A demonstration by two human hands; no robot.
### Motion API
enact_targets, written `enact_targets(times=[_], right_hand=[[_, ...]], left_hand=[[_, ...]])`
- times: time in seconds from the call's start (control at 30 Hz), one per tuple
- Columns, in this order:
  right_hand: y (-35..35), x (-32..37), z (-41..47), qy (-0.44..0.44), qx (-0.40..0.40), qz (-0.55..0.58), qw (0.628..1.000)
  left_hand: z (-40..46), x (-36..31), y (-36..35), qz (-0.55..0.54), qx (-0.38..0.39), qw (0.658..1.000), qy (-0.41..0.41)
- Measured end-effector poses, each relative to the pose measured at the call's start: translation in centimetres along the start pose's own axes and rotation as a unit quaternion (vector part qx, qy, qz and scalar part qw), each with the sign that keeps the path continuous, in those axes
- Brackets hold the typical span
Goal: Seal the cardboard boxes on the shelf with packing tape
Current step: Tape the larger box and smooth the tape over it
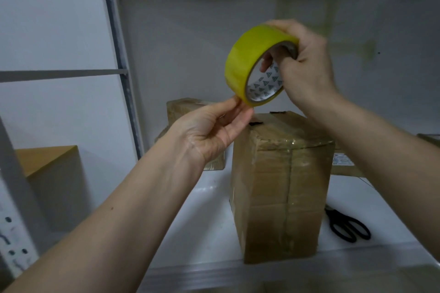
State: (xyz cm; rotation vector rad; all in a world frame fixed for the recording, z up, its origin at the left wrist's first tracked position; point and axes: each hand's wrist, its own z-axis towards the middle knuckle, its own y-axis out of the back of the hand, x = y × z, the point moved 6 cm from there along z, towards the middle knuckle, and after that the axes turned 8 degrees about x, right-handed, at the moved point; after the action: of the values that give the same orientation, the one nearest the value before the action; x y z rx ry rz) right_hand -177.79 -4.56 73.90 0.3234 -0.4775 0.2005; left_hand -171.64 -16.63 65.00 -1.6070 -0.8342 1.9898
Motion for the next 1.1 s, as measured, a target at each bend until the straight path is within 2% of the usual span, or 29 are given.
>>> enact_targets(times=[0.07, 0.13, 0.17, 0.2, 0.3, 0.37, 0.43, 0.6, 0.83, 1.1], right_hand=[[-0.1, -0.9, 0.1, -0.066, -0.031, 0.148, 0.986], [-1.3, -2.3, 0.0, -0.162, -0.029, 0.295, 0.941], [-1.8, -2.7, -0.2, -0.203, -0.011, 0.285, 0.937], [-2.1, -2.9, -0.4, -0.231, 0.012, 0.225, 0.946], [-1.4, -3.0, -0.1, -0.193, 0.041, 0.041, 0.979], [0.2, -4.0, 0.3, -0.187, 0.043, -0.037, 0.981], [1.4, -5.6, -0.2, -0.217, 0.064, -0.084, 0.97], [2.0, -7.9, -0.8, -0.264, 0.077, -0.098, 0.957], [3.1, -7.4, -0.7, -0.248, 0.092, -0.144, 0.954], [2.6, -6.8, -0.3, -0.243, 0.152, -0.212, 0.934]], left_hand=[[0.2, -0.3, 0.1, -0.008, 0.002, 1.0, -0.01], [0.3, -0.7, 0.0, -0.007, 0.004, 1.0, -0.018], [0.4, -0.9, 0.1, -0.001, -0.005, 1.0, -0.022], [0.5, -1.0, 0.4, 0.015, -0.019, 0.999, -0.026], [0.7, -1.0, 1.5, 0.073, -0.057, 0.995, -0.023], [0.7, -1.2, 2.9, 0.077, -0.084, 0.993, -0.024], [0.6, -1.2, 4.1, 0.08, -0.095, 0.992, -0.009], [1.4, 0.2, 5.4, 0.168, -0.132, 0.976, 0.027], [2.6, 0.0, 4.1, 0.316, -0.153, 0.936, -0.016], [3.3, 1.0, 4.8, 0.344, -0.15, 0.927, 0.022]])
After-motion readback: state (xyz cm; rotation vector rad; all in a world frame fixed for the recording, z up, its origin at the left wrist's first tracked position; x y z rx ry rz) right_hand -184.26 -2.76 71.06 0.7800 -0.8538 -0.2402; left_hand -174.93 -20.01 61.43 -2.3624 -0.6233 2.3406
